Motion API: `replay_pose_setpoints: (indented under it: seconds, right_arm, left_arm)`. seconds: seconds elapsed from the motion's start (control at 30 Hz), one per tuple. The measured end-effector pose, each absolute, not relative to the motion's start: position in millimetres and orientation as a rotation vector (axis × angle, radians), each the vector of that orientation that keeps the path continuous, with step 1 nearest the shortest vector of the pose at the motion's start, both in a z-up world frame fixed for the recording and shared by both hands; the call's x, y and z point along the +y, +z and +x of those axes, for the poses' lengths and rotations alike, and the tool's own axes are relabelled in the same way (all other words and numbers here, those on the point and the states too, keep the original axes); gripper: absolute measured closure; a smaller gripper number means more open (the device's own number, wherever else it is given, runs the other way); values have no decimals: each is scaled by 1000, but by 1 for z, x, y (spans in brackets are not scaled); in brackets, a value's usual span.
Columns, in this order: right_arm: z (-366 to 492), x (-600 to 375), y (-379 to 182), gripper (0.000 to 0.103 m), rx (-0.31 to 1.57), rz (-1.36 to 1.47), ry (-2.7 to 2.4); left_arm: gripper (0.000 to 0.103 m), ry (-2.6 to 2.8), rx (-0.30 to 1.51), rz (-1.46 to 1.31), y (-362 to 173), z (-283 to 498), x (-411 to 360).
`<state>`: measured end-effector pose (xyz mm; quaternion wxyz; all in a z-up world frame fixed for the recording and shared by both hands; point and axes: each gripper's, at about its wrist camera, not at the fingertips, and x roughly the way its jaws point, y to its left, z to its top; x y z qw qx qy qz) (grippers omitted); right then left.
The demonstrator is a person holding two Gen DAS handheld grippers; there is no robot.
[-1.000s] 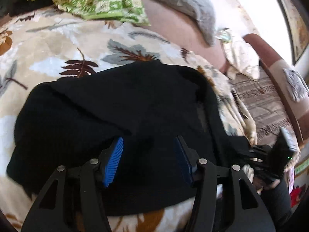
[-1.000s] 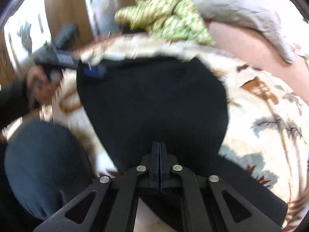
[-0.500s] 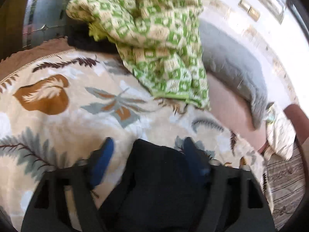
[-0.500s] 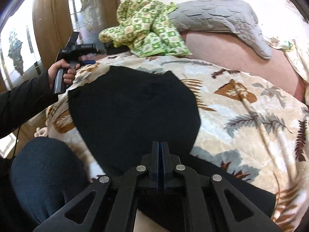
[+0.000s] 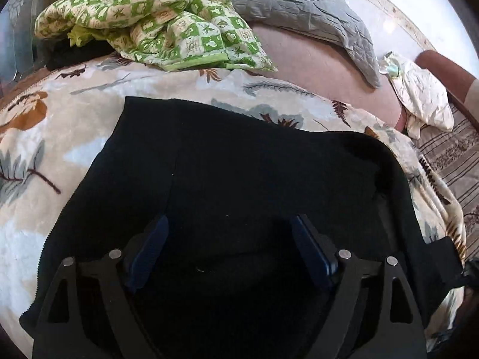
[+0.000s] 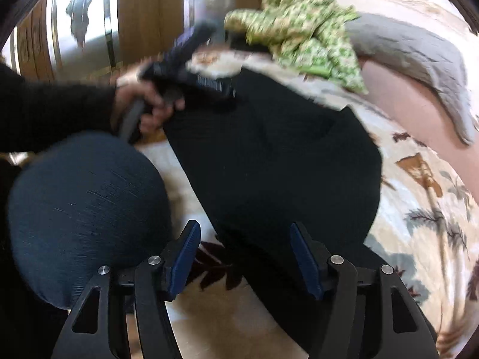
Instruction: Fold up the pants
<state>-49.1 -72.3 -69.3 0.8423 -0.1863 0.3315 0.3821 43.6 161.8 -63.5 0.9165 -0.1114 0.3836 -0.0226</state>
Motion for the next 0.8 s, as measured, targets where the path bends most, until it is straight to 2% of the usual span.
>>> replay_pose_setpoints:
  seconds: [0.1,0.2,0.23,0.27,0.33,0.4,0.5,0.67,0.8]
  right_arm:
    - [-35,-67,-80,45,762,-394,804]
    - [-25,-69,-82,55,788,-360,799]
    - [-23,-71,-80,67,793,-340,800]
    - [-21,-73,-79,74,799,-326,796]
    - [-19,-77,-77,95,798,-310,772]
    - [-16,-86,-70,98,781,-245,760]
    - [-4,-112,-53,98,712,-94,695]
    - [9,-195,-16,98,471,357,568]
    - [-16,-221,9,98,292,542,622]
  left_arm:
    - [15,-57,788,-229,-65,46,162]
    - [15,-57,785,-225,-65,44,162]
    - [15,-58,784,-227,-66,45,162]
    - [15,-60,782,-230,-66,45,162]
    - [15,-64,780,-235,-67,44,163]
    - [14,-67,778,-238,-67,44,163]
    - [13,-76,775,-241,-68,44,163]
    - [8,-105,766,-261,-69,45,165]
    - [8,-110,761,-267,-70,45,166]
